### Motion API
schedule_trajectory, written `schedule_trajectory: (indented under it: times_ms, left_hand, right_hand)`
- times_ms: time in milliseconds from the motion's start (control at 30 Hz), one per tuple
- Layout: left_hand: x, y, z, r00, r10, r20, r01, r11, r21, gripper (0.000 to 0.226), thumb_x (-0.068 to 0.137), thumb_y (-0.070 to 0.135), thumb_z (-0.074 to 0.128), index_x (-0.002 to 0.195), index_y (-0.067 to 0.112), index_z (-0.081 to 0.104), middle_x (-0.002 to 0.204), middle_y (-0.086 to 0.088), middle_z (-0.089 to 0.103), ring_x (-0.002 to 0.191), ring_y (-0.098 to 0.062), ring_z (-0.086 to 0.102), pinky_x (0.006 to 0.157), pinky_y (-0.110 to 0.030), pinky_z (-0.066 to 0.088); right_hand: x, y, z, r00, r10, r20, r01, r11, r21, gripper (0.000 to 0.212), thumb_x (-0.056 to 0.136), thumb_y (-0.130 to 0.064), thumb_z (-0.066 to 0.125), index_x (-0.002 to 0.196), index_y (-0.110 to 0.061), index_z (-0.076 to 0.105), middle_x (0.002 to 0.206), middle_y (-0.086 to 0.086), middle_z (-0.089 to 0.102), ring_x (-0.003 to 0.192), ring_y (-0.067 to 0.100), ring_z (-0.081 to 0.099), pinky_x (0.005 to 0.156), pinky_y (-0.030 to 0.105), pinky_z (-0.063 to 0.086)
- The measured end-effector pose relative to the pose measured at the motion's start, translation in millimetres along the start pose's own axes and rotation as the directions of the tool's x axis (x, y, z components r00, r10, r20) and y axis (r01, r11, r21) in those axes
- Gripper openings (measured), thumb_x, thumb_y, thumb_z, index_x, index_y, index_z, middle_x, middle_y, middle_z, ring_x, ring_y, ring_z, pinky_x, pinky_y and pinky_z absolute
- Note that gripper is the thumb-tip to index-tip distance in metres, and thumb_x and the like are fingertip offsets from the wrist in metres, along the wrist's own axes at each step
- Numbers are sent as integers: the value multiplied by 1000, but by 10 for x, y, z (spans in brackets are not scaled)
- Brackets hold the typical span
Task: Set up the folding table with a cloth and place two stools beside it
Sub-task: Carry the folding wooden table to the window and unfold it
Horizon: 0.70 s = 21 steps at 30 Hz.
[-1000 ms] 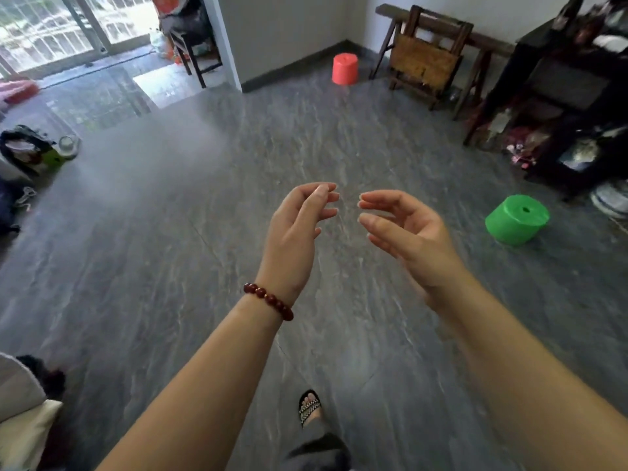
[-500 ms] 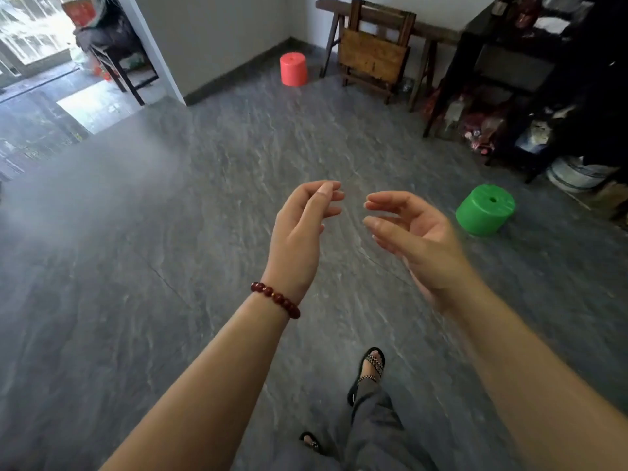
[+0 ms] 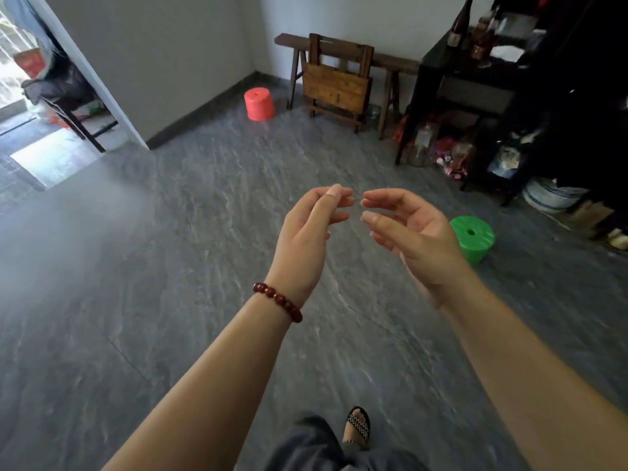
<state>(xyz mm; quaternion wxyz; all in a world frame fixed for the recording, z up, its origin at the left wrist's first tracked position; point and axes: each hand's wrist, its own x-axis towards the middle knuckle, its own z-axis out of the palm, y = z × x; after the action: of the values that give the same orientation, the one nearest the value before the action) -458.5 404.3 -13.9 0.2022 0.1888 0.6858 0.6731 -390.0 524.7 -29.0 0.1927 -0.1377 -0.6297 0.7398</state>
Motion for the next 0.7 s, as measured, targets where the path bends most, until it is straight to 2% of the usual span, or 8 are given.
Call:
schedule_trajectory:
  times_ms: [233,400,500,600,700]
  left_hand:
    - [772,47,127,1000,-5,2,5,1000,8,31,83,49,42,93,33,65,100,13,68,97,-4,62,85,-29,43]
    - [1479,29,175,1000,-1,14,1,1000,1,27,90,42,41,95,30,65,102,10,68,97,-8,62,87,-31,44]
    - [1995,54,183,1000,7,26,-6,1000,-20,24,96,33,42,94,26,65,102,6,67,96,-8,62,85,-25,44]
    - [2531,139,166,999,19,47,-18,1000,-19,23,97,28,41,94,24,64,101,5,67,94,-6,61,78,-16,45]
    - [3041,218,147,998,36,59,-36,999,-14,23,97,28,41,94,24,64,101,6,66,95,-6,61,80,-17,44]
  right_hand:
    - [744,-3,-224,999,28,-17,-28,999,-15,20,82,-6,64,95,-20,63,102,-3,64,80,-2,60,70,11,46]
    - [1391,48,-354,1000,19,-19,-19,1000,-8,20,78,-12,68,95,-21,64,98,-8,66,82,-3,61,71,12,47]
    - [1916,33,-374,1000,7,-29,-7,1000,7,25,71,-17,74,94,-22,65,95,-11,67,84,-1,62,70,12,47]
    - [2459,-22,-399,998,-3,-60,4,1000,18,22,70,-22,68,91,-25,65,93,-13,68,88,4,63,72,14,47]
    - [2931,-75,-432,997,-20,-74,21,1000,11,23,70,-22,72,91,-26,66,94,-12,68,89,6,62,74,16,48]
